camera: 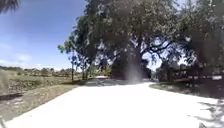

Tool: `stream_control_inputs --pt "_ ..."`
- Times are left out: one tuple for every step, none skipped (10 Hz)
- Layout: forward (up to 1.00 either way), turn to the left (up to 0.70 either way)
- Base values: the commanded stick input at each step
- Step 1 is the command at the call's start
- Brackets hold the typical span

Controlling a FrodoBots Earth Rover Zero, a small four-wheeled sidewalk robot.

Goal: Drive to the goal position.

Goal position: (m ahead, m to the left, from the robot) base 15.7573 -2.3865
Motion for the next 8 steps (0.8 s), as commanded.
stream_control_inputs --pt "0.45 0.0" --pt "0.45 0.0" --pt "0.45 0.0" --pt "0.45 0.0" --pt "0.45 0.0" --pt "0.45 0.0" --pt "0.45 0.0" --pt "0.45 0.0"
